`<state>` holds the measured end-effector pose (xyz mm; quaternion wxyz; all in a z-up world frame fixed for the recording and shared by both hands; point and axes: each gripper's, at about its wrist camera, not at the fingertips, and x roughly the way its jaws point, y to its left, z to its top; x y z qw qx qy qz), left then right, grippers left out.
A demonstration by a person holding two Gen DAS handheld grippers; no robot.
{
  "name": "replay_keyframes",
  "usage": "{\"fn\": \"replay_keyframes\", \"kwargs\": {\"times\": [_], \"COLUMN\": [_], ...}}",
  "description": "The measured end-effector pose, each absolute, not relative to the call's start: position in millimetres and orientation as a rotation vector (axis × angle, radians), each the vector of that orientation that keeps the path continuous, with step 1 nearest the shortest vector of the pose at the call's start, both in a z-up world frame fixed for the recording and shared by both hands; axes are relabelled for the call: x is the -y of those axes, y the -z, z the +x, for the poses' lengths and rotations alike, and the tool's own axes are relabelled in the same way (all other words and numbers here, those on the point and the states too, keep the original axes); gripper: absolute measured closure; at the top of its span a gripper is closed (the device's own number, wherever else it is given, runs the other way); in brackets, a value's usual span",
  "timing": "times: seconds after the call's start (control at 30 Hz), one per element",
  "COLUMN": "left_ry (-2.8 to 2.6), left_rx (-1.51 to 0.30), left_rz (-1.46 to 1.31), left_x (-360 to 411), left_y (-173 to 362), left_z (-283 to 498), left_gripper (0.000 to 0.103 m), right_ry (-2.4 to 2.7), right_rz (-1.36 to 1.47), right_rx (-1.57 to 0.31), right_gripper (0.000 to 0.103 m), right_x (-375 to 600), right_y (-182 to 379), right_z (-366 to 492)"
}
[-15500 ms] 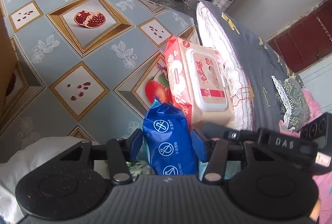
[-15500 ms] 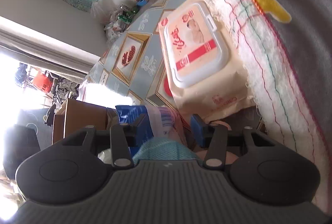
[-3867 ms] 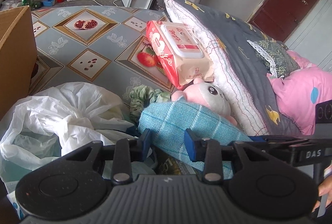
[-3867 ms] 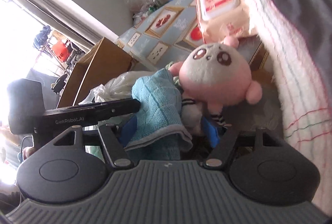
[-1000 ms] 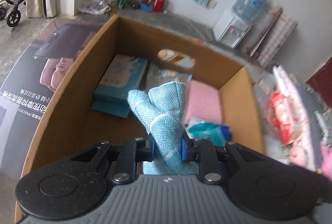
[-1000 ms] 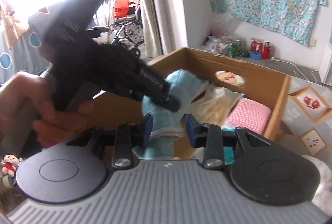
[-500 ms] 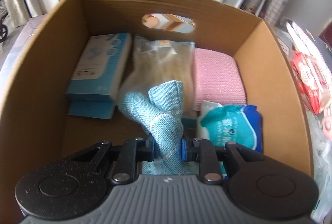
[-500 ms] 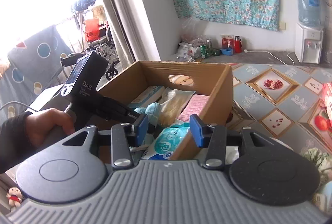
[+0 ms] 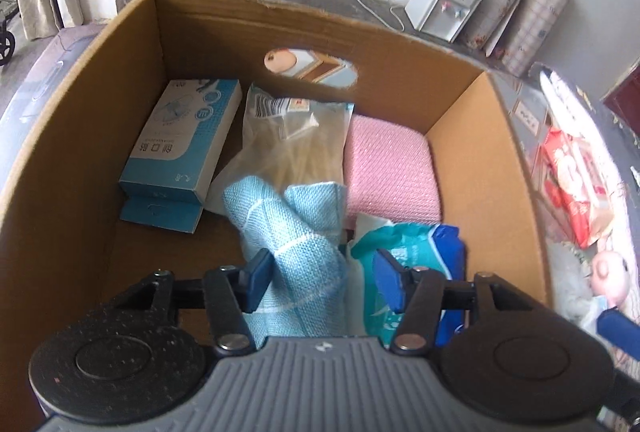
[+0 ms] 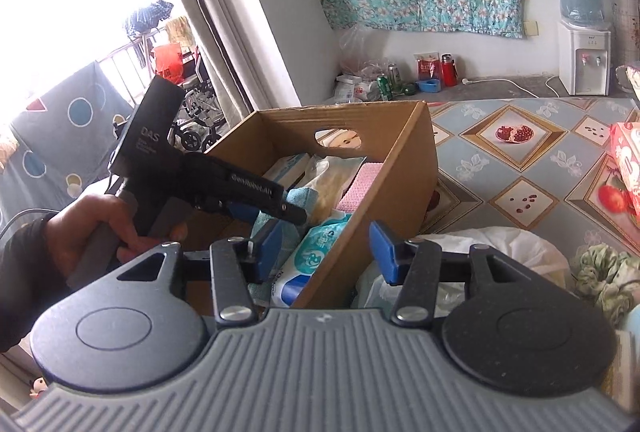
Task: Organize soft objects
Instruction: 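Lower the light-blue towel into the box and open both grippers, then move both grippers from the box back to the pile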
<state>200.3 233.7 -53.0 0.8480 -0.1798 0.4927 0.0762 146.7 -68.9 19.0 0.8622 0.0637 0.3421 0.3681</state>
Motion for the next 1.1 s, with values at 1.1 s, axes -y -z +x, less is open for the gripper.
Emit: {"fn": "replay_keyframes", "kwargs": {"times": [1.1], "left_ry": [0.178], "left_rx": [-0.717], "left_rz": [-0.152], "left_x": [-2.4], "left_y": [-17.6], "left_z": [136.5], "left_gripper": [0.021], "right_ry": [-0.393], "right_rz": [0.392], "right_rx": [-0.616], "right_gripper": [0.022], "right_x": [263.5], "right_y": [-38.7], "right_z": [84.5]}}
